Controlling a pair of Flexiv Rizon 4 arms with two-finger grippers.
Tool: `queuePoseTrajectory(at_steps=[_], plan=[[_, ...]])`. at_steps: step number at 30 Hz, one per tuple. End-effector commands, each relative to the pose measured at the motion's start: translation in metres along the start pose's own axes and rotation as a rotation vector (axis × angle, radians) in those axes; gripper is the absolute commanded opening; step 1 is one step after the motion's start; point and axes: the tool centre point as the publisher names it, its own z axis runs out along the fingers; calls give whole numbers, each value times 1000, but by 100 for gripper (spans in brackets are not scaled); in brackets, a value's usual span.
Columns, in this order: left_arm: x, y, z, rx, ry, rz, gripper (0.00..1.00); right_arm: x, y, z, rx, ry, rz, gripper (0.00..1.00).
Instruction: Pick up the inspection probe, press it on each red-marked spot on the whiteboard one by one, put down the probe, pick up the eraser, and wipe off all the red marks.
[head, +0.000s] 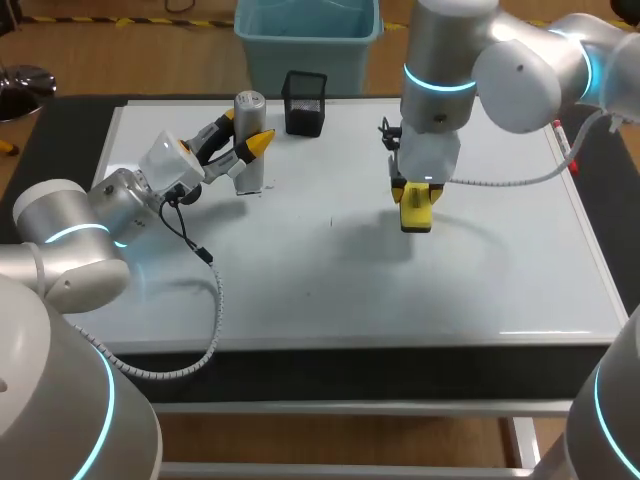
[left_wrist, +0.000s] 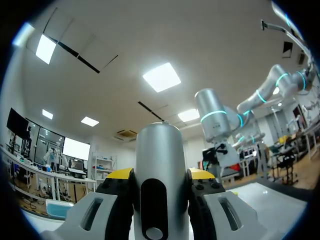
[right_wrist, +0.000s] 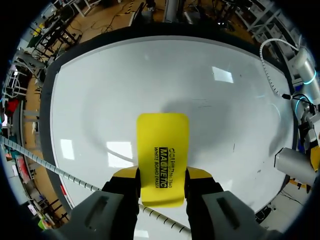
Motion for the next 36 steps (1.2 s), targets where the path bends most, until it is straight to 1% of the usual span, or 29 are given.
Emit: queuePoseTrajectory(at_steps=[1,3,7,12,18,22,27,34,36], plan=[[0,-1,0,0,-1,0,0,-1,-5,4,-4,5,3,0],[0,-1,0,0,-1,0,0,-8,-17,4,2,1,16,0],[0,-1,0,0,-1,0,0,-32,-42,-5,29,-23,10,0],[0,-1,0,0,-1,0,0,-60,-73,-13,24,-53,-9,0],[0,-1,0,0,-1,0,0,-81,-101,-14,32,-28,-52,0],[0,-1,0,0,-1,0,0,-86,-116,-8,34,-13,-65,0],[0,-1,0,0,-1,0,0,-86,-135,-1,31,-4,-65,0],[0,-1,0,0,-1,0,0,-75,-158,7,23,-16,-46,0],[0,-1,0,0,-1,0,0,-71,-157,8,26,-14,-51,0]])
